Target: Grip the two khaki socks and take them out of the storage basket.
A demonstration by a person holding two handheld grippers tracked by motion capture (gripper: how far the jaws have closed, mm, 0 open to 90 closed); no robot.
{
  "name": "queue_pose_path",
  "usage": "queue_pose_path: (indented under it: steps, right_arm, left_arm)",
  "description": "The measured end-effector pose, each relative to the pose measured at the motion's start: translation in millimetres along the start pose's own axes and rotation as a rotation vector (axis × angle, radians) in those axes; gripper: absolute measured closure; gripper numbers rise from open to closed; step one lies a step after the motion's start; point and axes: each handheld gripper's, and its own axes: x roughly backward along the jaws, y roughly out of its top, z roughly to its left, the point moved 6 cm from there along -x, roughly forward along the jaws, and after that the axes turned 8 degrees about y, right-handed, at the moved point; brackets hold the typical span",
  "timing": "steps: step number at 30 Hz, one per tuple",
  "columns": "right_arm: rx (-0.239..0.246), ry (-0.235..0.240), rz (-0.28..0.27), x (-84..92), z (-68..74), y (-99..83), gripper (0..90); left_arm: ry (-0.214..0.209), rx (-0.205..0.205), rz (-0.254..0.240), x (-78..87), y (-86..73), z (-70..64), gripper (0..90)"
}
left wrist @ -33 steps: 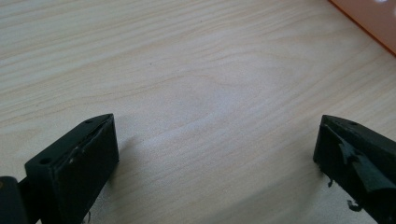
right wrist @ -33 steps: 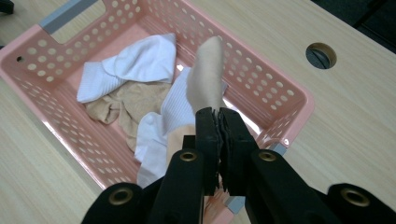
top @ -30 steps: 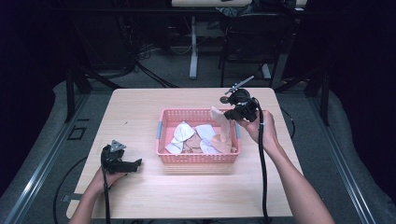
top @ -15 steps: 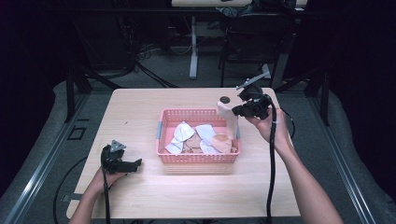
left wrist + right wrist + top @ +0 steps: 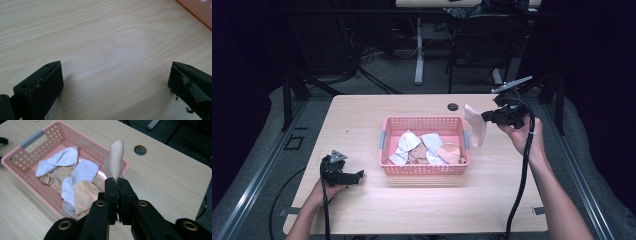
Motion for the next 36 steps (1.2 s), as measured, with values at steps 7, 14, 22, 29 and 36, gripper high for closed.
queue_pose_path:
  steps: [7, 14, 22, 29, 36]
  right_arm:
    - [-0.035, -0.02, -0.013, 12.6, -15.9, -16.5, 86.8]
    - [-0.09, -0.029, -0.01, 14.1, -36.7, -37.8, 86.8]
    - [-0.148, -0.039, 0.03, 2.3, -60.7, -55.9, 86.8]
    - [-0.195, -0.043, 0.071, -11.6, -77.7, -71.0, 86.8]
    - [-0.211, -0.072, 0.173, -34.2, -83.3, -86.6, 86.8]
  left_arm:
    - [-0.002, -0.001, 0.005, 1.0, -0.9, -0.4, 0.0]
    - [0.0, -0.001, 0.002, 0.8, -0.7, -0.4, 0.0]
    - [0.0, -0.001, 0.002, 0.8, -0.8, -0.4, 0.0]
    - [-0.001, -0.001, 0.003, 0.9, -0.8, -0.4, 0.0]
    - [0.001, -0.004, 0.002, 0.9, -0.8, -0.2, 0.0]
